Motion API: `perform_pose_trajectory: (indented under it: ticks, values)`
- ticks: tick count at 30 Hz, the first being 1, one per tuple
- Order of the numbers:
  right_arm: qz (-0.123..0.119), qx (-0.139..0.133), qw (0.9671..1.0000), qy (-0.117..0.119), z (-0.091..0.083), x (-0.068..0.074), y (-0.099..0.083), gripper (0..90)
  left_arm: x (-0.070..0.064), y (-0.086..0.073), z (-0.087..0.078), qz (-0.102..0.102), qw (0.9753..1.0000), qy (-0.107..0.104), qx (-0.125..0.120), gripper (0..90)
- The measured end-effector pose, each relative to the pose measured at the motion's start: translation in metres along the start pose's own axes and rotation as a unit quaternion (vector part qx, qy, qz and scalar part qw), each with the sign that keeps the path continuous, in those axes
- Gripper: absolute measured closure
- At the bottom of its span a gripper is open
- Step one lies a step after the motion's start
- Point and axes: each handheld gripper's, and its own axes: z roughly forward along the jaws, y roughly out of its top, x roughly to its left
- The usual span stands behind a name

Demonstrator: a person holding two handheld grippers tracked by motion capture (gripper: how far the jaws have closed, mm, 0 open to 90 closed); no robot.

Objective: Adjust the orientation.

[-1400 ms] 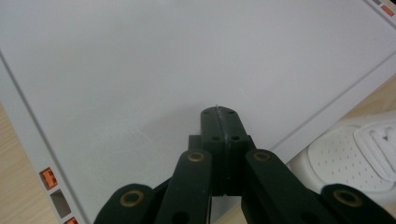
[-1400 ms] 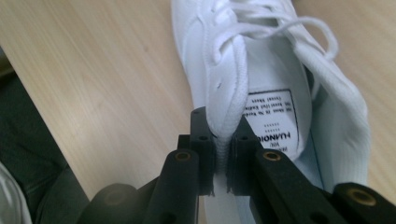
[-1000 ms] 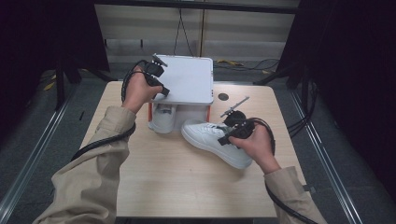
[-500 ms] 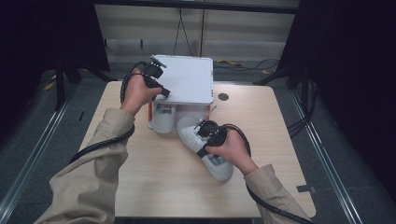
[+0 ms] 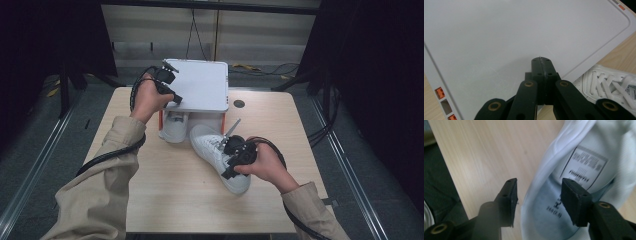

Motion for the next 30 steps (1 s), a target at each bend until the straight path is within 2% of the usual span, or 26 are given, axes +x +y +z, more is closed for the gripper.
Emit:
perform_pose_trajectory:
  ticks: [1, 4, 5, 6, 7, 8, 9, 13, 14, 15, 16, 17, 21, 24, 25, 28, 30]
  values:
    - [-0.005, 0.014, 0.9999, -0.005, 0.006, 0.002, -0.003, 48.4, 0.0, -0.001, 0.0, 0.0, 1.0, 0.0, -0.001, 90.0]
    - [-0.007, 0.023, 0.9997, -0.007, 0.014, 0.002, -0.005, 51.2, 0.0, -0.001, 0.0, 0.0, 1.0, 0.0, -0.002, 90.0]
    - [-0.002, 0.029, 0.9996, -0.001, 0.021, 0.002, -0.006, 59.5, 0.0, -0.001, 0.0, 0.001, 1.0, 0.001, -0.002, 90.0]
    - [-0.002, 0.029, 0.9996, -0.001, 0.021, 0.002, -0.006, 59.5, 0.0, -0.001, 0.0, 0.001, 1.0, 0.001, -0.002, 90.0]
    - [-0.003, 0.033, 0.9995, -0.003, 0.024, 0.003, -0.005, 66.5, -0.001, 0.0, 0.0, 0.002, 1.0, 0.002, -0.001, 90.0]
    - [-0.003, 0.033, 0.9995, -0.003, 0.024, 0.003, -0.005, 66.5, -0.001, 0.0, 0.0, 0.002, 1.0, 0.002, -0.001, 90.0]
    - [0.009, 0.036, 0.9993, 0.01, 0.023, 0.006, -0.004, 74.5, -0.001, 0.0, 0.0, 0.003, 1.0, 0.003, -0.002, 90.0]
    - [0.019, 0.041, 0.999, -0.003, 0.022, 0.008, -0.002, 78.1, -0.001, -0.001, 0.0, 0.004, 1.0, 0.002, -0.003, 90.0]
    - [0.037, 0.026, 0.999, -0.006, 0.018, 0.007, -0.004, 79.8, -0.001, -0.001, 0.0, 0.002, 1.0, 0.003, -0.005, 90.0]
    - [0.037, 0.026, 0.999, -0.006, 0.018, 0.007, -0.004, 79.8, -0.001, -0.001, 0.0, 0.002, 1.0, 0.003, -0.005, 90.0]
    - [0.048, 0.016, 0.9987, -0.01, 0.013, 0.008, -0.005, 80.3, -0.001, -0.001, 0.0, 0.002, 1.0, 0.003, -0.005, 90.0]
    - [0.054, 0.0, 0.9982, -0.026, 0.003, 0.009, -0.005, 81.1, -0.001, -0.001, 0.0, 0.004, 1.0, 0.003, -0.004, 90.0]
    - [0.078, -0.031, 0.996, -0.032, -0.011, 0.006, -0.004, 81.2, -0.002, 0.0, 0.0, 0.006, 1.0, 0.005, -0.002, 90.0]
    - [0.099, -0.048, 0.9936, -0.028, -0.018, 0.006, -0.001, 80.9, -0.001, 0.0, 0.0, 0.005, 1.0, 0.003, -0.002, 90.0]
    - [0.101, -0.051, 0.993, -0.035, -0.02, 0.007, 0.003, 80.5, -0.001, -0.001, 0.0, 0.004, 1.0, 0.003, -0.003, 90.0]
    - [0.101, -0.057, 0.9928, -0.029, -0.023, 0.006, 0.007, 80.2, -0.001, -0.001, 0.0, 0.006, 1.0, 0.001, -0.005, 90.0]
    - [0.101, -0.058, 0.9925, -0.037, -0.023, 0.007, 0.014, 80.1, 0.0, -0.002, 0.0, -0.003, 1.0, -0.004, -0.008, 90.0]
